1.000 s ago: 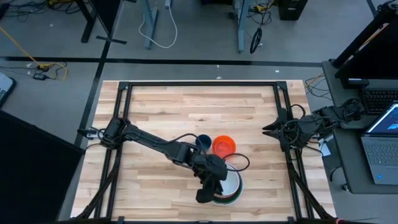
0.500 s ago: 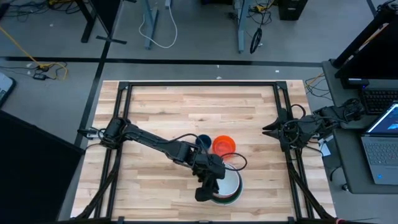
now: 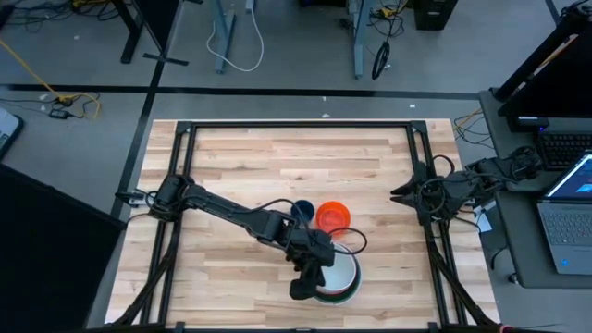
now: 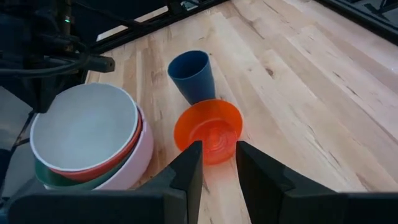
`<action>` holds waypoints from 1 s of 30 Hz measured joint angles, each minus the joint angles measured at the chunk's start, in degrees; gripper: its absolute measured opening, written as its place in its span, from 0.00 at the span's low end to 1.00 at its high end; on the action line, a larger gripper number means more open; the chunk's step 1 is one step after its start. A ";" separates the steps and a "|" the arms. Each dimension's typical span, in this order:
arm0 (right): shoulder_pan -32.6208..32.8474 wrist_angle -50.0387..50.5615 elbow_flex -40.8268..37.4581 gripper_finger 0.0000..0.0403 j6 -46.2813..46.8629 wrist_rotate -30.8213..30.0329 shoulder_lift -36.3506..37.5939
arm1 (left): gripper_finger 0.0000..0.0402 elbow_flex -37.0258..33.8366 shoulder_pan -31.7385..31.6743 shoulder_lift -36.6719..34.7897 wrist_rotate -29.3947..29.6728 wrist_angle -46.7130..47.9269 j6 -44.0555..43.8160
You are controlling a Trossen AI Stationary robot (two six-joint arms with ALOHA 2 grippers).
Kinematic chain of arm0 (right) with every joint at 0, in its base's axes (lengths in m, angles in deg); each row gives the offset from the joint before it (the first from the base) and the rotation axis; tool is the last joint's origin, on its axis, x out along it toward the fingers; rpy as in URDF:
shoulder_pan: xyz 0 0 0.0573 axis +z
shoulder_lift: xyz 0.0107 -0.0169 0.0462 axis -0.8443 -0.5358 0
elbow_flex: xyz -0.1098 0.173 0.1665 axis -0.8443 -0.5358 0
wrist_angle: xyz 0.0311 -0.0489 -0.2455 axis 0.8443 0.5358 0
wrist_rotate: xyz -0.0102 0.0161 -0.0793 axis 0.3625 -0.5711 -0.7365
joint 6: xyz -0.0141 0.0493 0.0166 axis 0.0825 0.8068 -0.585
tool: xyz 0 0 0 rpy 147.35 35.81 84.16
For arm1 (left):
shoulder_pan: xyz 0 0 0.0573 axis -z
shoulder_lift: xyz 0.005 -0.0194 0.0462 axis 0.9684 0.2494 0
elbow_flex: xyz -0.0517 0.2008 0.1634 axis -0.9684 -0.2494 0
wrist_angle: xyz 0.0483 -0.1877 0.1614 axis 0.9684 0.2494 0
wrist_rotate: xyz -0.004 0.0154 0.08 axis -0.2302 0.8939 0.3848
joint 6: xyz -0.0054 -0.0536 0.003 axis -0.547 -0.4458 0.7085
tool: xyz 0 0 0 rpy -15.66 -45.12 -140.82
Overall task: Nest bowls inside each other
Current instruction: Adjust the white bowl on the stack, then stack the orange bowl onto the white bowl
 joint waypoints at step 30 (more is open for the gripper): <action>0.00 -12.84 0.07 0.14 -1.15 6.09 -12.14 | 0.00 -3.03 -4.64 -16.01 26.54 23.59 4.54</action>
